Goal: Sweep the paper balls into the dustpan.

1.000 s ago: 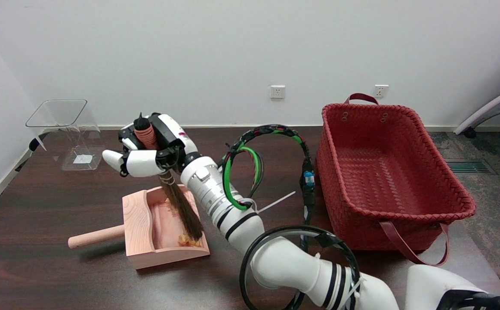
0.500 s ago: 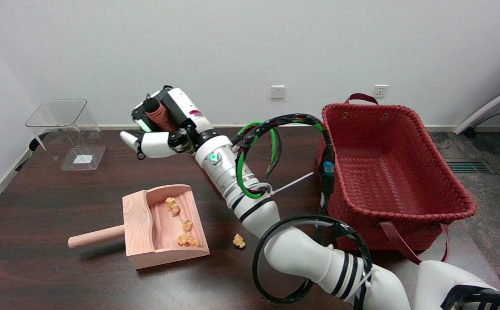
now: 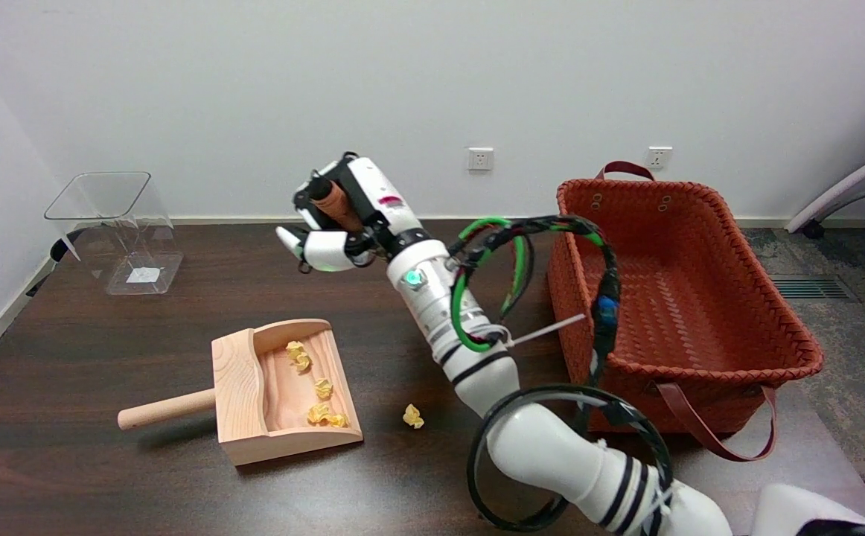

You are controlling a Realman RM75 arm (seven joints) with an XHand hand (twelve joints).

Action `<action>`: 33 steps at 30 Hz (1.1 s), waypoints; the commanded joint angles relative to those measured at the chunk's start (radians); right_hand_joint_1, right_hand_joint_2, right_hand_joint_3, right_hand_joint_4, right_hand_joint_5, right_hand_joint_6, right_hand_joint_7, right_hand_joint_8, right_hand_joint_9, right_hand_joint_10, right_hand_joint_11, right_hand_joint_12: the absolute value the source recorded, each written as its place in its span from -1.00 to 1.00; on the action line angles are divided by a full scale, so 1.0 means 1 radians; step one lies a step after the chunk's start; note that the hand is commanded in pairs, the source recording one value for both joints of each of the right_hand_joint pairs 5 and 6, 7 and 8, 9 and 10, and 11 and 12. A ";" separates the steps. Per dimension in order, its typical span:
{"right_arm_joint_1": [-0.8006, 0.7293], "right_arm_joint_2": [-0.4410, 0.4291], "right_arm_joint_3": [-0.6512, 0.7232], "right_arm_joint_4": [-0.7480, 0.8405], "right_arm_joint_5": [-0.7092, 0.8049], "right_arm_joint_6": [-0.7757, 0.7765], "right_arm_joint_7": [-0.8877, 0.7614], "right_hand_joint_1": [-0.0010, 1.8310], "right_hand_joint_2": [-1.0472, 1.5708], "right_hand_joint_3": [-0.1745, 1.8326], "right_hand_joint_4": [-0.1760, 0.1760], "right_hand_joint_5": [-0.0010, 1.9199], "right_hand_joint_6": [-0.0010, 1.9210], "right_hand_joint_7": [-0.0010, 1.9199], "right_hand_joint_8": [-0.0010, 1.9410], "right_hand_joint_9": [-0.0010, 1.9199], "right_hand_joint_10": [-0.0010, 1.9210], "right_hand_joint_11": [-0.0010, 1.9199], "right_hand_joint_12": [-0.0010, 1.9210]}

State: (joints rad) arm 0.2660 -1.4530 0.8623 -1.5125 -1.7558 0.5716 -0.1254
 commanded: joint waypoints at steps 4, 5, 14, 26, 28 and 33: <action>-0.309 0.009 0.078 -0.185 0.001 0.182 -0.124 0.53 0.67 -0.28 0.00 1.00 1.00 1.00 0.98 1.00 1.00 1.00 1.00; -0.320 0.007 0.065 -0.188 0.001 0.205 -0.136 0.53 0.67 -0.28 0.00 1.00 1.00 1.00 0.98 1.00 1.00 1.00 1.00; -0.316 -0.080 -0.100 -0.184 0.084 0.388 -0.248 0.51 0.70 -0.29 0.00 1.00 1.00 1.00 0.98 1.00 1.00 1.00 1.00; -0.238 -0.253 -0.266 0.001 0.057 0.623 -0.308 0.51 0.70 -0.28 0.00 1.00 1.00 1.00 0.98 1.00 1.00 1.00 1.00; -0.213 -0.260 -0.292 0.044 0.046 0.692 -0.308 0.50 0.70 -0.28 0.00 1.00 1.00 1.00 0.98 1.00 1.00 1.00 1.00; -0.192 -0.309 -0.293 0.155 -0.008 0.802 -0.301 0.52 0.67 -0.27 0.00 1.00 1.00 1.00 0.98 1.00 1.00 1.00 1.00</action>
State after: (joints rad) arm 0.0038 -1.6084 0.7171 -1.5934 -1.7071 1.0226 -0.3710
